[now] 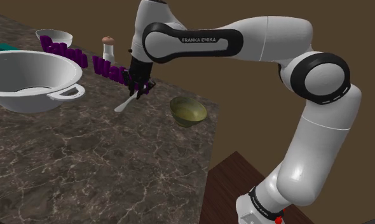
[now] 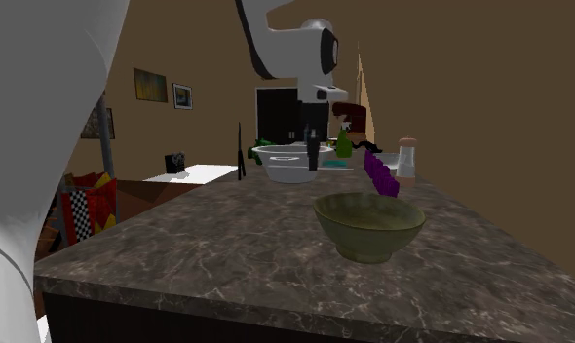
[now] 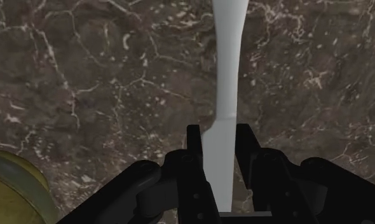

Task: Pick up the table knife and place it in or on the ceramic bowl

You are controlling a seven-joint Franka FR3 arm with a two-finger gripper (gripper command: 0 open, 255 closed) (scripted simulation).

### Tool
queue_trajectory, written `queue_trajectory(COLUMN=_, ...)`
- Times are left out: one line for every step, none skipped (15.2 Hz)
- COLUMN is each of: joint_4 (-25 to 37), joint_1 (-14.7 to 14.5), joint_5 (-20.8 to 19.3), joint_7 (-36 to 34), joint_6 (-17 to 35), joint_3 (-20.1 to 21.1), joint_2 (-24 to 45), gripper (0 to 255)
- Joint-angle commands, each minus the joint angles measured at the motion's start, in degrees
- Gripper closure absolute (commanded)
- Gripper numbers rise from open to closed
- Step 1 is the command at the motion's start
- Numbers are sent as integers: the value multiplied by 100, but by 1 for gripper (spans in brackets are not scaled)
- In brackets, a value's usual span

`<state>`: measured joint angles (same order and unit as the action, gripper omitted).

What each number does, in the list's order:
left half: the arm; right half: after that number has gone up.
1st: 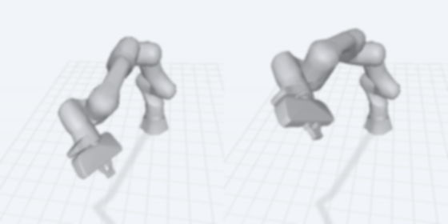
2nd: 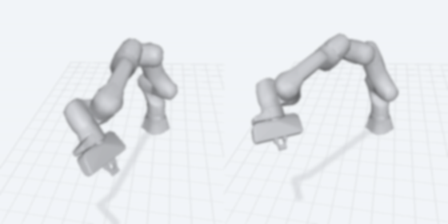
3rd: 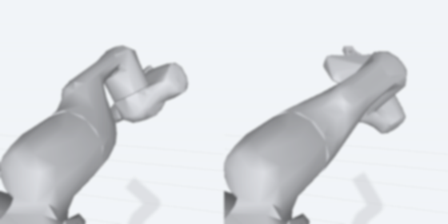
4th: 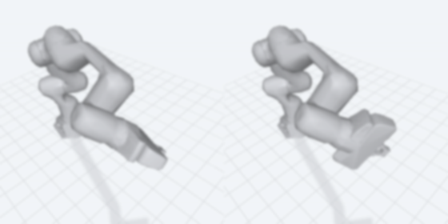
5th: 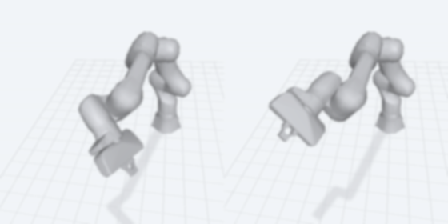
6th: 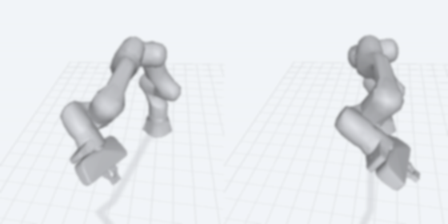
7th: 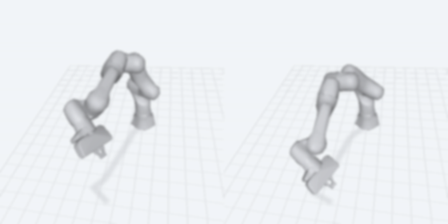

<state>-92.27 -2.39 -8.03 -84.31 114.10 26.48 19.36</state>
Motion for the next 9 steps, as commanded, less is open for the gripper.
queue_trajectory(joint_4=118, joint_1=-4, joint_5=16, joint_7=8, joint_6=-143, joint_3=9, joint_2=-25, gripper=255)
queue_trajectory(joint_4=179, joint_1=-6, joint_5=24, joint_7=13, joint_6=-215, joint_3=13, joint_2=-37, gripper=255)
queue_trajectory(joint_4=243, joint_1=-8, joint_5=31, joint_7=17, joint_6=-287, joint_3=16, joint_2=-48, gripper=255)
queue_trajectory(joint_4=308, joint_1=-11, joint_5=37, joint_7=21, joint_6=-360, joint_3=20, joint_2=-57, gripper=255)
queue_trajectory(joint_4=375, joint_1=-14, joint_5=43, joint_7=25, joint_6=-434, joint_3=23, joint_2=-65, gripper=255)
queue_trajectory(joint_4=443, joint_1=-17, joint_5=48, joint_7=28, joint_6=-508, joint_3=26, joint_2=-71, gripper=255)
queue_trajectory(joint_4=514, joint_1=-21, joint_5=52, joint_7=31, joint_6=-583, joint_3=29, joint_2=-76, gripper=255)
queue_trajectory(joint_4=587, joint_1=-26, joint_5=55, joint_7=34, joint_6=-658, joint_3=32, joint_2=-80, gripper=255)
queue_trajectory(joint_4=661, joint_1=-31, joint_5=58, joint_7=36, joint_6=-734, joint_3=35, joint_2=-82, gripper=255)
